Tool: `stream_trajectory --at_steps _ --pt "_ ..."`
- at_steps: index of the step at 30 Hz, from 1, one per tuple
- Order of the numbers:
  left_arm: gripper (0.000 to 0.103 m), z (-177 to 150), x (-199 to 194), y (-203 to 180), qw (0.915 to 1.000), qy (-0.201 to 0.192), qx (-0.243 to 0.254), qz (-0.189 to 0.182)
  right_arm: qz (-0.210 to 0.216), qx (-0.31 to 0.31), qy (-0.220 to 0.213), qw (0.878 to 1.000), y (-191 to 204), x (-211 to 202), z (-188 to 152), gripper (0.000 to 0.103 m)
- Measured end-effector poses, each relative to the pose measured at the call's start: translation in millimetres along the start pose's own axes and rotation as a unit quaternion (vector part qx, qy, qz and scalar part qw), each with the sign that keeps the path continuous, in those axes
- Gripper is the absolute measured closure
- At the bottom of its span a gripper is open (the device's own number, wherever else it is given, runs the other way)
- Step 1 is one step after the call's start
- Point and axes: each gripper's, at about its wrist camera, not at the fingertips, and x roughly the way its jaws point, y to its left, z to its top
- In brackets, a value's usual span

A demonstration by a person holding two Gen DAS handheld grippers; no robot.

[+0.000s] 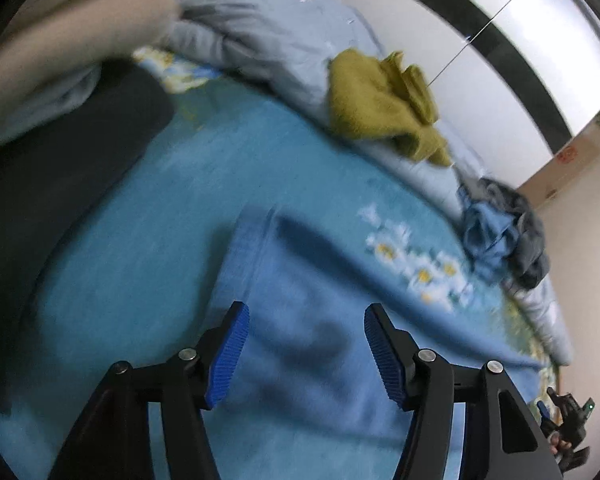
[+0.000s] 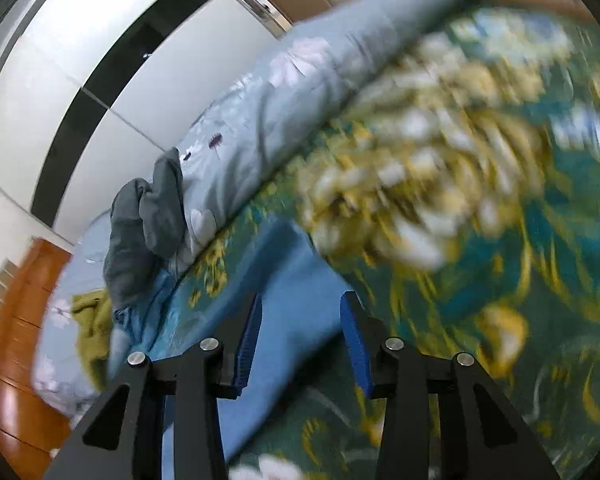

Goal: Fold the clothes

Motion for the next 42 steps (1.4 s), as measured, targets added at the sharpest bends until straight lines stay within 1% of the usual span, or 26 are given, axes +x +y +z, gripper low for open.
stream_trajectory --at_steps 4,7,10,12,13,14,15,16,17,18,19,20,22,23,24,25,26,29,30,31,33,35,37,39,41,42 --pt "0.038 -20.3 -13.9 4.8 0.9995 0.004 0.006 0.03 0.032 0.055 0.021 0.998 -19.4 8.6 -22.6 0.061" --pt "0.037 -23.2 -15.6 11.1 0.9989 0.016 -0.021 0.038 0.051 0.076 0.011 0.996 -14.7 15.5 -24.7 0.061" --pt "0.037 -29.2 -18.9 20.0 0.997 0.025 -0.047 0.055 0.064 0.091 0.019 0.994 -5.5 29.5 -25.5 0.061" --pt "0.035 -32.2 -11.8 20.4 0.9978 0.038 -0.032 0.044 0.063 0.093 0.019 0.993 2.1 40.1 -25.6 0.061" --pt "0.034 -33.7 -7.6 20.9 0.9977 0.043 -0.029 0.045 0.061 0.094 0.014 0.994 5.1 44.1 -25.0 0.061" --pt "0.029 -34.7 -8.4 21.2 0.9982 0.033 -0.031 0.038 0.061 0.097 0.01 0.993 7.2 47.6 -24.3 0.061" --pt "0.026 -34.7 -9.4 21.0 0.9987 0.026 -0.034 0.028 0.061 0.104 0.007 0.993 8.1 50.5 -23.4 0.064" --pt "0.024 -34.1 -8.3 20.4 0.9992 0.019 -0.032 0.013 0.06 0.113 0.005 0.992 8.6 53.2 -22.7 0.074" --pt "0.024 -33.5 -7.2 19.8 0.9995 0.013 -0.03 -0.001 0.055 0.126 0.001 0.991 8.6 55.8 -22.4 0.08" --pt "0.024 -32.9 -5.0 19.5 0.9996 0.011 -0.027 -0.005 0.053 0.137 0.0 0.989 8.6 58.3 -22.4 0.089" --pt "0.024 -32.2 -2.8 19.2 0.9996 0.009 -0.024 -0.009 0.056 0.144 -0.001 0.988 9.2 60.1 -23.0 0.093" --pt "0.024 -31.5 -2.8 20.0 0.9996 0.004 -0.024 -0.015 0.057 0.143 -0.005 0.988 11.4 59.1 -23.5 0.093" --pt "0.024 -29.2 -4.5 23.7 0.9988 -0.008 -0.032 -0.037 0.056 0.123 -0.016 0.991 18.6 51.8 -23.5 0.094" --pt "0.025 -27.4 -4.7 24.4 0.9985 -0.013 -0.033 -0.041 0.056 0.111 -0.022 0.992 22.5 46.8 -23.6 0.094" --pt "0.027 -25.6 -4.9 25.2 0.9983 -0.018 -0.033 -0.045 0.058 0.098 -0.027 0.993 26.4 39.8 -23.7 0.094" --pt "0.037 -23.9 -5.1 25.9 0.998 -0.023 -0.034 -0.049 0.063 0.089 -0.032 0.994 29.3 32.7 -24.0 0.094" --pt "0.053 -22.1 -5.3 26.6 0.9976 -0.028 -0.035 -0.052 0.066 0.08 -0.035 0.994 31.8 25.6 -24.7 0.094" --pt "0.077 -12.7 -2.4 31.3 0.9956 -0.034 -0.057 -0.066 0.062 0.057 -0.039 0.996 35.9 7.9 -27.5 0.094" --pt "0.078 -9.2 -0.8 32.9 0.9946 -0.035 -0.065 -0.073 0.059 0.056 -0.038 0.996 35.0 3.5 -28.0 0.094" --pt "0.083 -4.6 2.0 28.9 0.9936 -0.036 -0.068 -0.083 0.057 0.056 -0.037 0.996 34.1 -0.9 -28.6 0.094" --pt "0.087 0.6 -6.8 20.5 0.992 -0.05 -0.059 -0.1 0.058 0.057 -0.036 0.996 32.7 -8.1 -29.4 0.094" --pt "0.089 6.5 -26.1 4.7 0.9893 -0.074 -0.029 -0.122 0.064 0.053 -0.04 0.996 33.0 -17.6 -29.8 0.094" --pt "0.089 10.1 -46.1 -10.1 0.9861 -0.084 0.0 -0.143 0.069 0.039 -0.046 0.996 37.4 -34.2 -31.4 0.094" --pt "0.089 10.8 -62.2 -15.6 0.9829 -0.083 0.013 -0.164 0.072 0.017 -0.056 0.996 43.6 -53.7 -32.7 0.094" --pt "0.089 7.5 -82.3 -16.3 0.9809 -0.09 0.039 -0.168 0.08 -0.012 -0.069 0.994 46.8 -80.7 -37.4 0.094" --pt "0.089 5.4 -86.2 -12.7 0.9824 -0.093 0.05 -0.154 0.081 -0.026 -0.074 0.994 45.9 -92.5 -41.2 0.094"
